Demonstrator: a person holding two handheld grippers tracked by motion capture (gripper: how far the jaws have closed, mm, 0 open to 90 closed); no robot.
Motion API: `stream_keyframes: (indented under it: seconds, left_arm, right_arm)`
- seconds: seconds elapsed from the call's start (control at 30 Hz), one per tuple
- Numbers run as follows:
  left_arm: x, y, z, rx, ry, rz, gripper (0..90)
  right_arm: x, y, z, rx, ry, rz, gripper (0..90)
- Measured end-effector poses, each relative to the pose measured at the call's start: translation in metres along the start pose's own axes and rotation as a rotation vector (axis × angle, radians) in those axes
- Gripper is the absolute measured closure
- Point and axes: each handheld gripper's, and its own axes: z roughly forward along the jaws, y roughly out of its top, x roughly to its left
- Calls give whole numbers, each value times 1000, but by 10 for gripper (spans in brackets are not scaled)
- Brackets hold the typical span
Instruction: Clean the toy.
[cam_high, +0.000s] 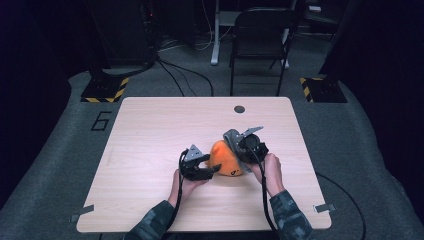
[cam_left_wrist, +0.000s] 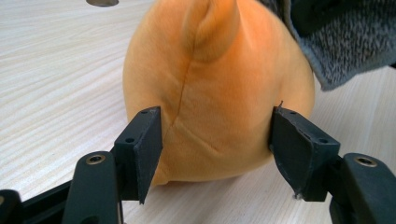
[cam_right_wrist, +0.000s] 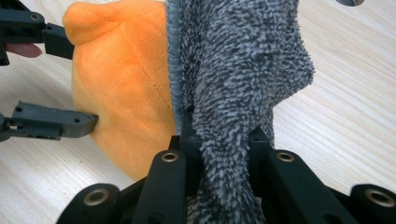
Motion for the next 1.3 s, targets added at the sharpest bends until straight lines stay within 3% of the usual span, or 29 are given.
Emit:
stream_keyframes:
  seconds: [0.13,0.23,0.43,0.7,0.77,0.97,1.13,1.3]
  left_arm:
    - [-3,-2,2,31,26,85,337]
    - [-7,-3,4,29,41,107,372]
    - [-14,-4,9,9,84,146,718]
    - [-12,-5,7,-52,66,109,817]
    - [-13,-1,4,-76,51,86,821]
    - [-15,10,-5,-115,63,87,828]
    - [-12,23,-21,-147,82,53,828]
    - [-14,25,-23,-139,82,4,826]
  right_arm:
    - [-1,0,0,4,-6,4,757]
    - [-2,0,0,-4,-6,12,756]
    - [-2,0,0,-14,-15,7,755]
    - [-5,0,-6,-47,-28,8,750]
    - [-12,1,-18,-97,-41,26,750]
    - [-29,0,-42,-158,-68,82,749]
    - [-41,-3,-51,-171,-73,115,749]
    - [-41,-3,-51,-162,-73,121,749]
